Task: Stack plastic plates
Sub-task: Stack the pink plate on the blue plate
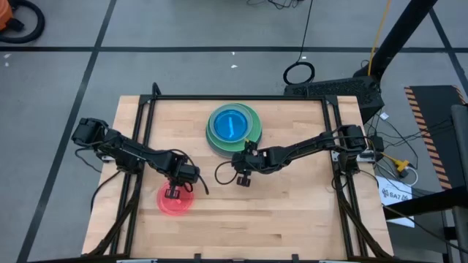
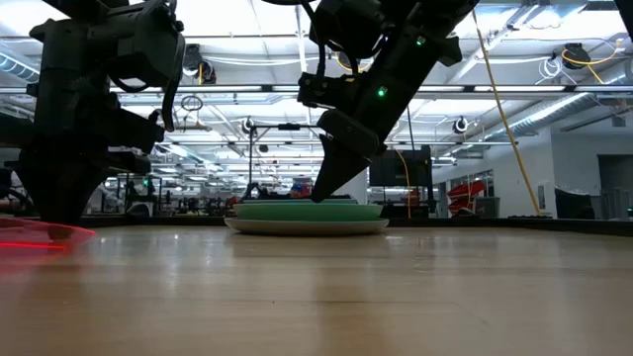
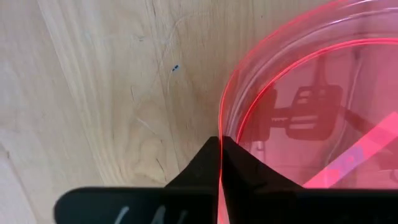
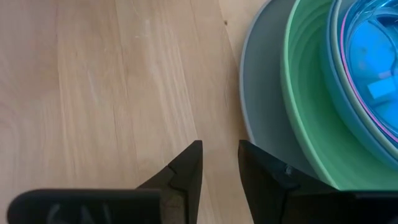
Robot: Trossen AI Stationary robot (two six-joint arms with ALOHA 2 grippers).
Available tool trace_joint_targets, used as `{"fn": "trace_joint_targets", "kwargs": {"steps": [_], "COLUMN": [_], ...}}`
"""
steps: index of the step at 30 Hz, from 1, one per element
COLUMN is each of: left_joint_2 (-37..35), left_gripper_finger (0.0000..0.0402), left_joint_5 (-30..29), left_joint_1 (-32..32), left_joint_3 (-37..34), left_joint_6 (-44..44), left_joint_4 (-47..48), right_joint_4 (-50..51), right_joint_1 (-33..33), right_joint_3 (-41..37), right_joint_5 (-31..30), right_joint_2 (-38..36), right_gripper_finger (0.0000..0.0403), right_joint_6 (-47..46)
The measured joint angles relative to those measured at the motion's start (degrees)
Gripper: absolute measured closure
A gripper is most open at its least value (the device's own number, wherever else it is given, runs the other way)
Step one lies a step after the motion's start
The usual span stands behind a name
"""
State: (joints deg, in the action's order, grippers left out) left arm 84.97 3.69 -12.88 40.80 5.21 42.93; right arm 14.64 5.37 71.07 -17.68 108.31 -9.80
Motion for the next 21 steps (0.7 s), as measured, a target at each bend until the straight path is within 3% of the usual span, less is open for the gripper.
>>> {"fn": "trace_joint_targets", "kwargs": {"steps": [9,21], "left_joint_2": [-1.33,-12.75], "left_gripper_finger": [0.0396,0.0398], "left_joint_5": [-0.94,-9.39], "left_joint_1": [0.00,0.02], "left_joint_3": [-0.02,-0.11], "left_joint_6": [1.99,7.64], "left_joint_4": [-0.13,-1.27], "right_joint_4": [2.04,4.09], "right_joint_1": [0.00,0.01], "right_joint_3": [0.02,0.02], "right_joint_5": [0.01,0.01], "right_joint_2": [0.00,-0.34], "right_gripper_finger": [0.0307,0.0307], "right_joint_6": [-0.63,-1.97]}}
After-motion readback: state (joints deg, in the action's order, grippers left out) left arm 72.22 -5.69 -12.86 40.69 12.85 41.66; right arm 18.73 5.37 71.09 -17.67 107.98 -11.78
